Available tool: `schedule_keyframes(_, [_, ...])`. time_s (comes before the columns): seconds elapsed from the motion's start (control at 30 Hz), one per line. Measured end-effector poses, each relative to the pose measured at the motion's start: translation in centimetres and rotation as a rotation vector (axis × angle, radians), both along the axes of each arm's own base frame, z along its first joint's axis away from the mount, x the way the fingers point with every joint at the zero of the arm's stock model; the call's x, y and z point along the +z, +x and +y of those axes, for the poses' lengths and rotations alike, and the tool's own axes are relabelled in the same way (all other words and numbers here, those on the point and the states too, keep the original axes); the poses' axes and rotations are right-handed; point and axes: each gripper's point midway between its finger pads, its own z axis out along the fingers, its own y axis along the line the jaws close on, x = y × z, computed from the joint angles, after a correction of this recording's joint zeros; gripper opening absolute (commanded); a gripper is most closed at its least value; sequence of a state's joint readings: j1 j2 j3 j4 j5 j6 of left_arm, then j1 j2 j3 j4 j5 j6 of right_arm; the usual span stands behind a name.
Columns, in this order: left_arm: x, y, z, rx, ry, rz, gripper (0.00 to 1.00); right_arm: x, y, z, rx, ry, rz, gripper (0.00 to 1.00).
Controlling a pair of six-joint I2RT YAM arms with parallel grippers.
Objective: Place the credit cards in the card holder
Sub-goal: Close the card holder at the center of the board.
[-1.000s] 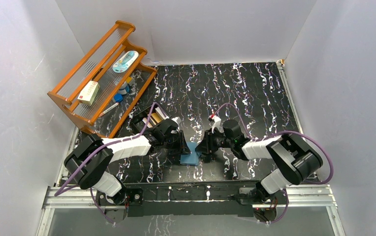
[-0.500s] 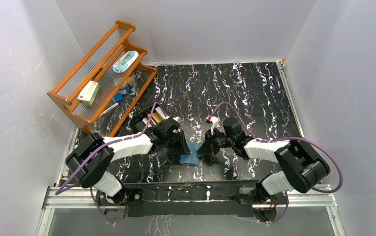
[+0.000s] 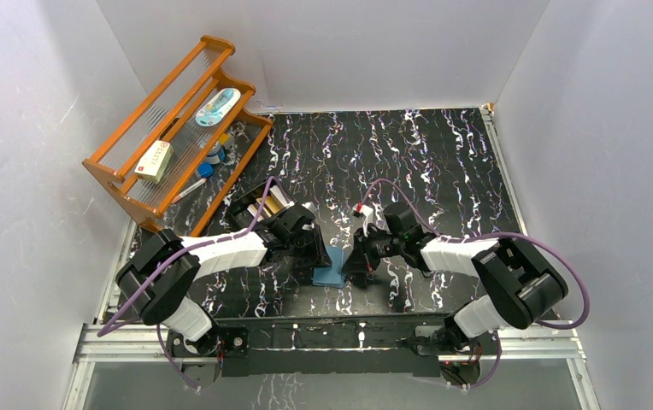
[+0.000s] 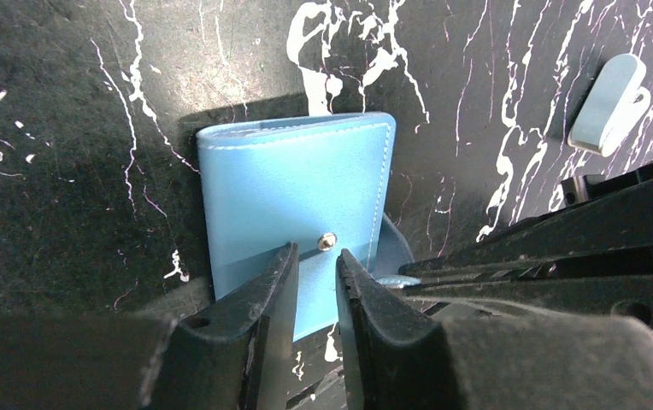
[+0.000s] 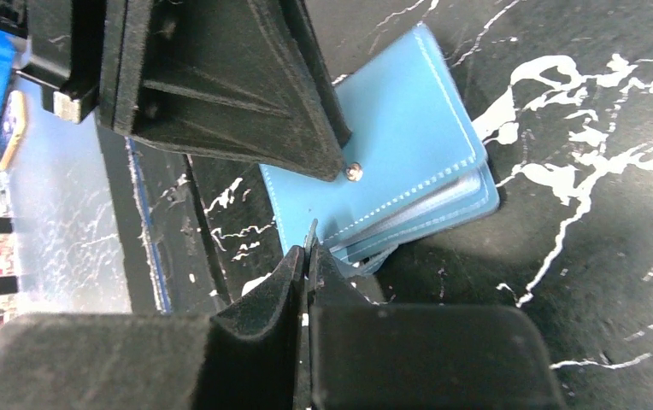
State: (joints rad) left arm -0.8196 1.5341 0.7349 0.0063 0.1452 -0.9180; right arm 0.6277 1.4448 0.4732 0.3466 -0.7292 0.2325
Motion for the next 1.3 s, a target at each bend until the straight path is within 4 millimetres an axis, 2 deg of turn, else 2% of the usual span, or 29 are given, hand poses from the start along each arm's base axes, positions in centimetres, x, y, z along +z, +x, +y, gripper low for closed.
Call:
schedule_keyframes(0.33, [0.1, 0.0, -0.1, 0.017, -0.005, 0.008, 0.25, 0.9, 0.4, 0.5, 0.054, 0.004, -0.02, 0.13])
schedule_keyframes(0.57, [0.6, -0.2, -0.1, 0.025, -0.01, 0.023, 0.37, 0.7, 0.5, 0.7, 0.059, 0.0, -0.01, 0.17])
schedule_keyframes(0.6, [0.9, -0.3, 0.0, 0.024, -0.004, 0.028, 0.39, 0.6, 0.6, 0.7, 0.06, -0.006, -0.008, 0.17])
schedule_keyframes(0.67, [2.8, -0.3, 0.3, 0.031, -0.007, 0.019, 0.41, 0.6, 0.8, 0.8, 0.068, -0.013, -0.015, 0.17])
schedule_keyframes(0.73, [5.4, -0.5, 0.9, 0.046, -0.036, -0.019, 0.41, 0.6, 0.9, 0.8, 0.073, -0.017, -0.027, 0.17])
schedule_keyframes(0.77, [5.8, -0.5, 1.5, 0.06, -0.023, -0.031, 0.38, 0.5, 0.9, 0.8, 0.073, -0.018, -0.029, 0.17])
schedule_keyframes(0.87, [4.7, -0.5, 2.6, 0.08, 0.036, -0.015, 0.3, 0.4, 1.0, 0.8, 0.075, -0.022, -0.027, 0.19])
schedule_keyframes(0.97, [2.5, -0.6, 3.3, 0.078, 0.079, 0.027, 0.33, -0.7, 1.2, 0.8, 0.075, -0.05, 0.005, 0.2])
schedule_keyframes(1.07, [0.6, -0.3, 3.9, 0.083, 0.13, 0.051, 0.29, -0.6, 1.6, 1.2, 0.083, -0.06, 0.006, 0.2])
schedule_keyframes(1.13, [0.2, -0.1, 4.0, 0.079, 0.138, 0.049, 0.25, -0.4, 1.9, 1.4, 0.087, -0.061, 0.003, 0.2])
schedule_keyframes(1.3, [-0.4, 0.1, 3.4, 0.043, 0.098, 0.024, 0.23, -0.1, 2.4, 2.1, 0.102, -0.064, -0.003, 0.2])
